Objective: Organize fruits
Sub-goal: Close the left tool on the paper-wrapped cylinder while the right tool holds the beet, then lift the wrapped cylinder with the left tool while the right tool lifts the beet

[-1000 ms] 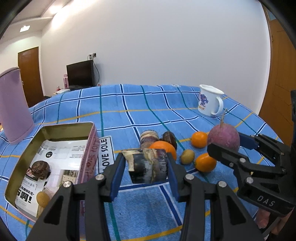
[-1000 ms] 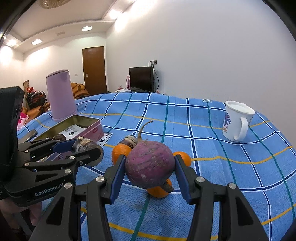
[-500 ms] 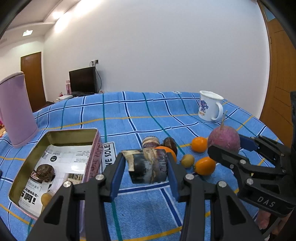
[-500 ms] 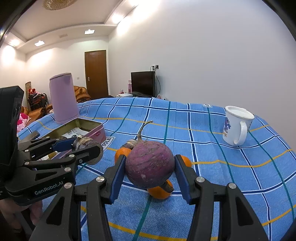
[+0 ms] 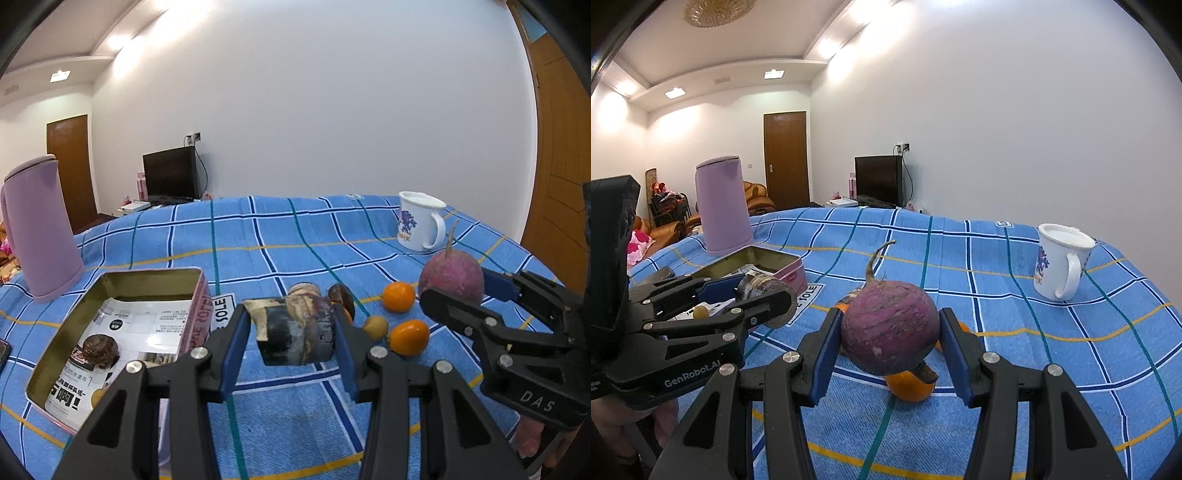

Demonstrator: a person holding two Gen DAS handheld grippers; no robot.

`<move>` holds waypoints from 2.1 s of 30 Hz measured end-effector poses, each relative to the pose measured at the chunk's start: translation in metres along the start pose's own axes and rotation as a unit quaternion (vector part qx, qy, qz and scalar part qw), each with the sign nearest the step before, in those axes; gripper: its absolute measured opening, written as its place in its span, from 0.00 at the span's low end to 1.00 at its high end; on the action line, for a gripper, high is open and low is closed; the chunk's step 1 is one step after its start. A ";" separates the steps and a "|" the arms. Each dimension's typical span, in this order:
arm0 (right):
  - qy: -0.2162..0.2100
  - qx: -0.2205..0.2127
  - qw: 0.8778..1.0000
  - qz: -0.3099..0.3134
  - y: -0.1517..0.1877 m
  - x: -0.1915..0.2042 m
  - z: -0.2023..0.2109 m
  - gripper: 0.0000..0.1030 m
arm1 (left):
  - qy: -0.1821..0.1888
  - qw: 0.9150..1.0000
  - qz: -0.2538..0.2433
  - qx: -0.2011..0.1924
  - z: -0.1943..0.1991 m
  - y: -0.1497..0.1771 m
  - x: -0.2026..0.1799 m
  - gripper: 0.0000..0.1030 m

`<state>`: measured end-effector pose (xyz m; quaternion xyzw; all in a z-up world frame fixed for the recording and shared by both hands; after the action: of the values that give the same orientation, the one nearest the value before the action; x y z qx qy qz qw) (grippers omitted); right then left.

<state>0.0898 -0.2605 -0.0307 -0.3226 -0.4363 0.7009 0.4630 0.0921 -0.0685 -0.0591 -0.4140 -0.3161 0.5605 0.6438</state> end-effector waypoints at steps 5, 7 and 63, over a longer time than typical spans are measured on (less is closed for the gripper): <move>0.000 -0.005 1.000 0.001 -0.001 0.000 0.001 0.52 | -0.004 1.000 -0.002 -0.010 0.004 -0.001 -0.001 0.44; -0.001 -0.008 1.000 0.001 -0.001 0.000 0.001 0.52 | -0.005 1.000 -0.003 -0.013 0.005 0.000 -0.001 0.44; -0.009 -0.073 0.997 0.009 -0.004 0.006 0.028 0.52 | -0.022 0.995 -0.015 -0.092 0.036 -0.004 -0.004 0.44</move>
<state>0.0650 -0.2631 -0.0159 -0.3529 -0.4875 0.6744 0.4278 0.0624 -0.0663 -0.0385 -0.4544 -0.3866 0.5280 0.6044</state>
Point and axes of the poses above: each gripper's, at about its wrist camera, not at the fingertips, and z roughly against the way its jaws point, x to its left, y to its underside, the point moved 5 cm from there along -z, roughly the way its jaws point, and after that the axes turned 2 degrees about z, right-handed, at the moved point
